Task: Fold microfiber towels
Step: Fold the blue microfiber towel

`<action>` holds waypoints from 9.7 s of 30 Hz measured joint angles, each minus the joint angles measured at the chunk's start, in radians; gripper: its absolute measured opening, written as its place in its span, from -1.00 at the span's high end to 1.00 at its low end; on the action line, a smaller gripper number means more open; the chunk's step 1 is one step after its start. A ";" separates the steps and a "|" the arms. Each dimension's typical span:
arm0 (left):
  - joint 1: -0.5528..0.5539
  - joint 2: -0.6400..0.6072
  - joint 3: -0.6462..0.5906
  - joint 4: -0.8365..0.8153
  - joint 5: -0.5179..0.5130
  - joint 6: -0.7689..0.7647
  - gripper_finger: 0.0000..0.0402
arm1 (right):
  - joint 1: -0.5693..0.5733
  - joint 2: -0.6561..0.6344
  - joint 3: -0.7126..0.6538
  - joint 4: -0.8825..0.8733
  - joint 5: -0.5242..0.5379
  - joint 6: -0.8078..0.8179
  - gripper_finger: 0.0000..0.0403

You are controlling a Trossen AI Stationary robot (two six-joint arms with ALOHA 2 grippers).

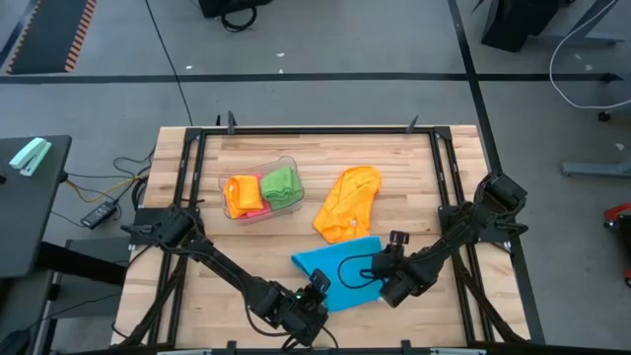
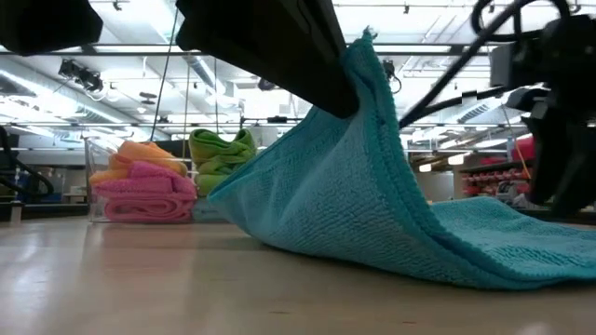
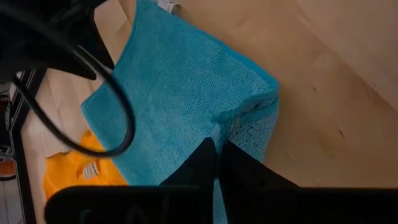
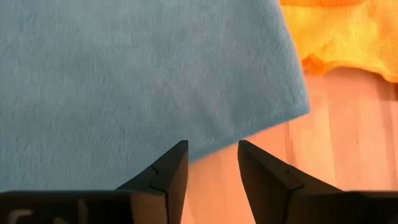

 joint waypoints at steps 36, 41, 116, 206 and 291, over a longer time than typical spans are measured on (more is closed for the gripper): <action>0.124 0.000 0.000 0.259 0.180 0.235 0.95 | -0.021 -0.218 -0.405 0.536 -0.004 -0.062 0.70; 0.139 0.000 0.000 0.282 0.193 0.236 0.91 | -0.031 -0.216 -0.403 0.539 -0.015 -0.061 0.75; 0.065 0.093 0.001 0.391 0.052 0.247 0.14 | -0.031 -0.214 -0.404 0.550 0.001 0.126 0.76; 0.284 0.152 0.128 -0.135 0.156 0.060 0.80 | -0.031 -0.214 -0.404 0.563 0.009 0.114 0.76; 0.211 0.122 0.129 0.011 0.272 -0.045 0.69 | -0.031 -0.214 -0.404 0.580 0.027 0.102 0.76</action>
